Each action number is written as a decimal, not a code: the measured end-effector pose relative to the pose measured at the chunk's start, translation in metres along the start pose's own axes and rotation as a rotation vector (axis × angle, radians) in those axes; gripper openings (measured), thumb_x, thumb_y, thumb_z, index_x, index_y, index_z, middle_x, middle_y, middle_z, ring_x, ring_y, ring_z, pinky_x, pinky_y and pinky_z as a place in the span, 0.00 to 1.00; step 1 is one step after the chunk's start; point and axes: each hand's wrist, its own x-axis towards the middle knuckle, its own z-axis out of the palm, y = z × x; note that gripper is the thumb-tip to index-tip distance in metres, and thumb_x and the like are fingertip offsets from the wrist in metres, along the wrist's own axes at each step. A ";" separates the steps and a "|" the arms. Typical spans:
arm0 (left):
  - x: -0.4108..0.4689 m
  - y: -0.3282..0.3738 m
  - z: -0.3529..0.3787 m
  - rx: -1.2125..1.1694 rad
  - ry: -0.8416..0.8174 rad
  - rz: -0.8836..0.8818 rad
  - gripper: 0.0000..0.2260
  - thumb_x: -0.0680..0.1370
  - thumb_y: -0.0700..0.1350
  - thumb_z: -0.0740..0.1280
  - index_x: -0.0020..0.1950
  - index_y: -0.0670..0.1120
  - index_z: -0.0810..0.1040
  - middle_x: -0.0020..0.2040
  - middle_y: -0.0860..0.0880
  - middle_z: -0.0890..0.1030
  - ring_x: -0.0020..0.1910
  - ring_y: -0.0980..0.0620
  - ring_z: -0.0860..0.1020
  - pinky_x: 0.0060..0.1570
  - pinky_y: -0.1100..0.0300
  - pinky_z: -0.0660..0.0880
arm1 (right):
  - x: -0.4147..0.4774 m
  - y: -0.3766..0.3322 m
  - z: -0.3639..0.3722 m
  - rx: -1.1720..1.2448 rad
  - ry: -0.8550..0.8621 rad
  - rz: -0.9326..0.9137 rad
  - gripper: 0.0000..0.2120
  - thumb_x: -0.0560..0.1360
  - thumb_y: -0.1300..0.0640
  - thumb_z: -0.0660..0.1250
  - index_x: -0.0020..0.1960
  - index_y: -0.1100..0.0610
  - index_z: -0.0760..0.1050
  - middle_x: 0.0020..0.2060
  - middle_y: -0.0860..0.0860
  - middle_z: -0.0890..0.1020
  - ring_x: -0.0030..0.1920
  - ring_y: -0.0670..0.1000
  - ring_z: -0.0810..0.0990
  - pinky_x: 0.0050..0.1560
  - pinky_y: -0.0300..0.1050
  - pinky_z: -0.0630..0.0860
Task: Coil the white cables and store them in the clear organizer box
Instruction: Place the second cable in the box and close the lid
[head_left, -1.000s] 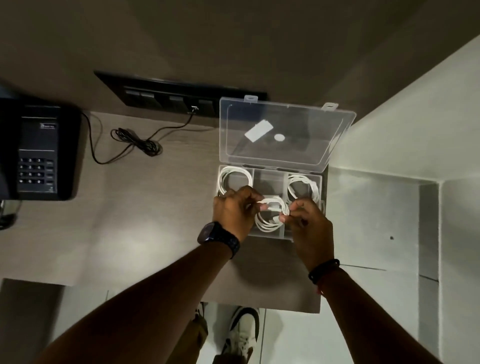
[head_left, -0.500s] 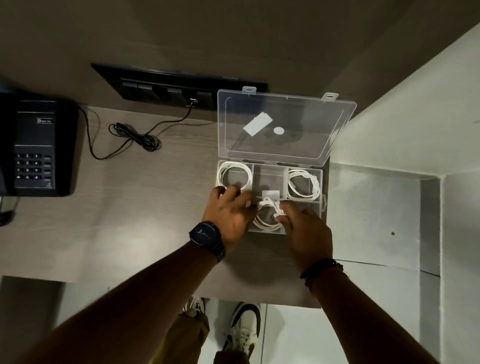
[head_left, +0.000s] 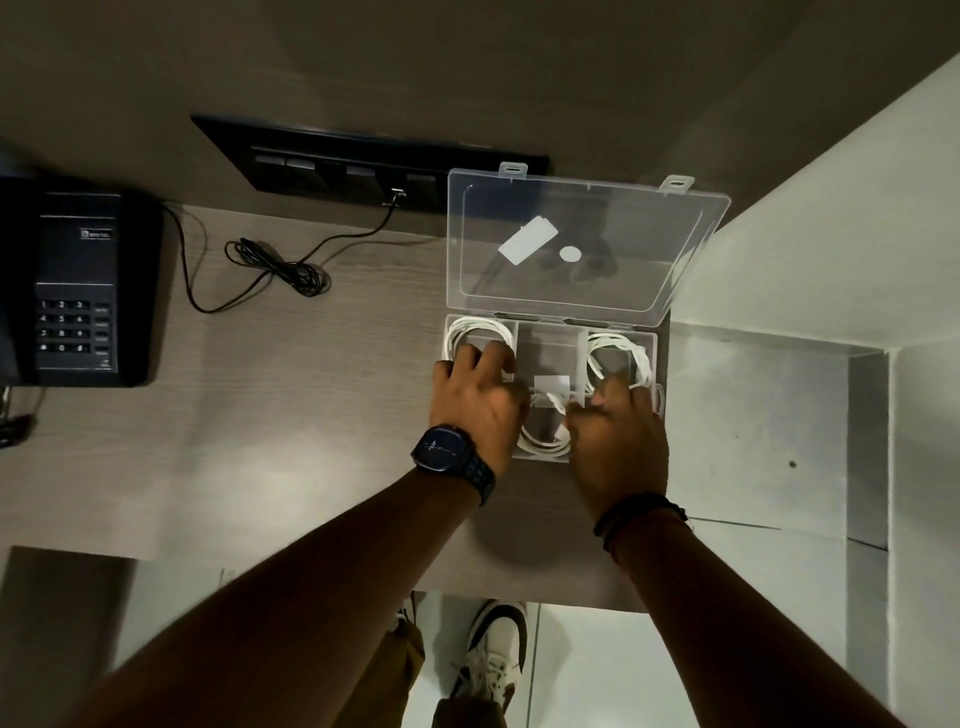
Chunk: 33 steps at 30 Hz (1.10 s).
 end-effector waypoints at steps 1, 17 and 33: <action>-0.001 -0.001 0.003 0.021 0.014 0.019 0.04 0.64 0.48 0.76 0.36 0.51 0.84 0.50 0.49 0.79 0.49 0.44 0.74 0.46 0.50 0.69 | 0.001 -0.004 0.000 -0.031 0.001 0.042 0.06 0.68 0.63 0.73 0.37 0.65 0.77 0.36 0.60 0.79 0.36 0.63 0.78 0.33 0.49 0.75; 0.000 0.002 -0.008 0.195 -0.381 0.219 0.16 0.73 0.51 0.65 0.60 0.52 0.78 0.70 0.49 0.63 0.66 0.43 0.59 0.65 0.43 0.58 | 0.010 -0.005 0.008 0.080 -0.175 0.126 0.04 0.74 0.64 0.65 0.46 0.64 0.77 0.41 0.60 0.81 0.39 0.61 0.80 0.38 0.45 0.74; 0.065 -0.024 -0.071 -0.132 0.373 -0.144 0.35 0.64 0.59 0.75 0.68 0.51 0.69 0.67 0.41 0.71 0.62 0.39 0.71 0.54 0.45 0.70 | 0.074 -0.004 -0.072 0.120 0.293 0.090 0.31 0.68 0.52 0.74 0.68 0.59 0.68 0.66 0.64 0.71 0.65 0.63 0.70 0.60 0.57 0.72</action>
